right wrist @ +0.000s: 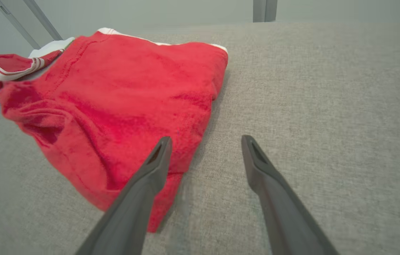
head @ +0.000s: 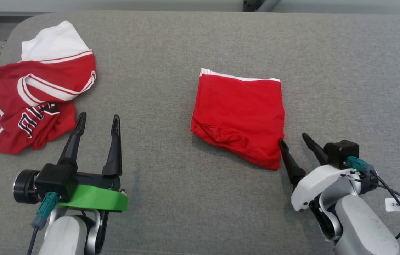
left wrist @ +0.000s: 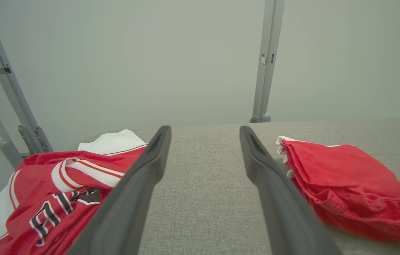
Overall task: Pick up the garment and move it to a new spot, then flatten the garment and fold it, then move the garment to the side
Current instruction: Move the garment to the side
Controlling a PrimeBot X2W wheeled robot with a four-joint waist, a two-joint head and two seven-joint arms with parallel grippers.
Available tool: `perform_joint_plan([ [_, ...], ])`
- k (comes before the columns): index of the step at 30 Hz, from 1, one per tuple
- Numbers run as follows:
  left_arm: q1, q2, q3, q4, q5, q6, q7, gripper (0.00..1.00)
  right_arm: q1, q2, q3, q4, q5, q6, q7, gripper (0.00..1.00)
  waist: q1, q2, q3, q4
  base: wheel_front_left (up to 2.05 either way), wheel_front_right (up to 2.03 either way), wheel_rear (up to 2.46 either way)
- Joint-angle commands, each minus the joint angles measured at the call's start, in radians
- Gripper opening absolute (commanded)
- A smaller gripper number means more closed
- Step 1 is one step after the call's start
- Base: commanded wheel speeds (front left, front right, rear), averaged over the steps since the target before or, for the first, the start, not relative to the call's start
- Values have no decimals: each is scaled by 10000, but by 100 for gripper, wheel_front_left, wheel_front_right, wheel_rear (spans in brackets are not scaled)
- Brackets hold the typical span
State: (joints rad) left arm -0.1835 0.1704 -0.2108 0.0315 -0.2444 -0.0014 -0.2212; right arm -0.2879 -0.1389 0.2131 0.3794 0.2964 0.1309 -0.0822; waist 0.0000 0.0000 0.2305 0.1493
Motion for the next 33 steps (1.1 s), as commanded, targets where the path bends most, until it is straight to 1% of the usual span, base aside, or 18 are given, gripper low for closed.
perform_joint_plan([
  [1, -197, -51, -5, 99, -35, -47, -99, 100, -258, 39, 186, 411, 173, -3, -66, 100, 0, 0, 375, 391, 0, 0, 0],
  [3, -279, -99, 18, 204, -83, -25, -152, 100, -437, 80, 378, 935, 304, -3, 43, 100, 0, 0, 420, 449, 0, 0, 0],
  [5, -301, -155, 38, 237, -158, -40, -193, 100, -530, 116, 466, 1156, 399, -3, 79, 100, 0, 0, 434, 470, 0, 0, 0],
  [7, -334, -121, 53, 308, -91, 3, -223, 100, -614, 168, 624, 1624, 507, -3, 263, 100, 0, 0, 437, 491, 0, 0, 0],
  [8, -332, -157, 67, 326, -138, 16, -251, 100, -636, 197, 695, 1814, 585, -3, 337, 62, 0, 0, 430, 491, 0, 0, 0],
  [9, -323, -170, 67, 338, -157, 19, -267, 100, -677, 212, 774, 1957, 648, -3, 375, 35, 0, 0, 419, 488, 0, 0, 0],
  [10, -310, -159, 69, 354, -144, 19, -283, 100, -708, 214, 840, 2068, 707, -3, 362, 0, 0, 0, 404, 480, 0, 0, 0],
  [15, -304, -96, 116, 398, -201, 17, -330, 100, -1044, 90, 1073, 2293, 898, -9, 217, 0, 0, 0, 342, 348, 0, 0, 0],
  [20, -349, -35, 209, 221, -300, 22, -341, 100, -1426, -111, 1560, 2104, 935, -11, 169, 0, 0, 0, 479, -57, 0, 0, 0],
  [24, -467, 77, 256, -45, -313, 13, -305, 100, -1867, -492, 2349, 1739, 827, -9, 231, 0, 0, 0, 837, -636, 0, 0, 0],
  [27, -587, 220, 253, -333, -232, -12, -213, 100, -2183, -987, 2954, 1446, 815, -9, 241, 0, 0, 0, 1158, -1152, 0, 0, 0],
  [30, -743, 346, 206, -637, -159, -43, -85, 100, -2501, -1543, 3318, 1284, 887, -9, 156, 0, 0, 0, 1517, -1676, 0, 0, 0],
  [33, -915, 551, 196, -970, -53, -50, 91, 100, -2848, -1900, 3557, 1171, 958, -11, 42, 0, 0, 0, 1924, -2227, 0, 0, 0],
])
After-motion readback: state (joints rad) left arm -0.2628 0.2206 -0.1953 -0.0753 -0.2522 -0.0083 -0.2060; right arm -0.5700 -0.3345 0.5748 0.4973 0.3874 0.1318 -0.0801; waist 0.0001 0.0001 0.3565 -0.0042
